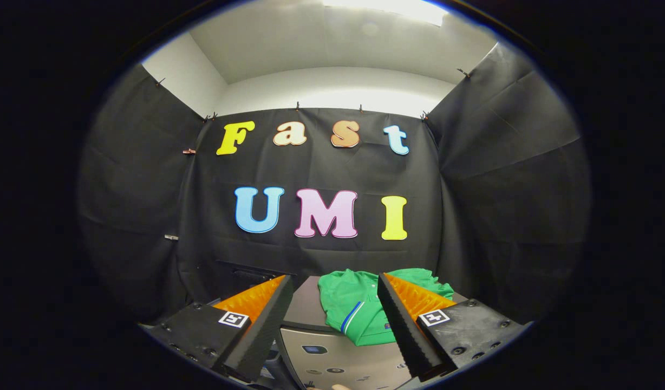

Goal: Put the clothes into the washing machine and then close the washing machine lid.

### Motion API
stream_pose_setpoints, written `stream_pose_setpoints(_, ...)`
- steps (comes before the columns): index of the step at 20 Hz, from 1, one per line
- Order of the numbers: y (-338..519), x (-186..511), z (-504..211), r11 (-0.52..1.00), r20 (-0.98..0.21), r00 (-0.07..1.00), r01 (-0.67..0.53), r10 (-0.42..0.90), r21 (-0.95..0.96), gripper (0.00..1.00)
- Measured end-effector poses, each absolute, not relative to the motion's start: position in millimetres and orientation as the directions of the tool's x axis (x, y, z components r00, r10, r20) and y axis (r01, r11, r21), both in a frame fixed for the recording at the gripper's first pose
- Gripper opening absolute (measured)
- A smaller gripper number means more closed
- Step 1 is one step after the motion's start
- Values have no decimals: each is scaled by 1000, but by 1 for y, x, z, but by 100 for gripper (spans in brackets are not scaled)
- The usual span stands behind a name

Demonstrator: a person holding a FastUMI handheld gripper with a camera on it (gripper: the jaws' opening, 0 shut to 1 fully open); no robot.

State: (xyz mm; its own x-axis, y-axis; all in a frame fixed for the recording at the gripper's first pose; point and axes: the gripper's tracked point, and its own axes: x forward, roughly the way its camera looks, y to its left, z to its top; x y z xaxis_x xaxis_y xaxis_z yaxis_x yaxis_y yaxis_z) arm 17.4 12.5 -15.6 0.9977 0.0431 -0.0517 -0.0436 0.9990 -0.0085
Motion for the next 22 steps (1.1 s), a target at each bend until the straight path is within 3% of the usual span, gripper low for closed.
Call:
stream_pose_setpoints(10,-23,77,-17,999,-127,991,45,-43,13,98)
stream_pose_setpoints(17,-36,159,-32,998,-233,971,54,-45,33,98)
stream_pose_setpoints(22,-53,209,-64,995,-377,925,76,-50,56,98)
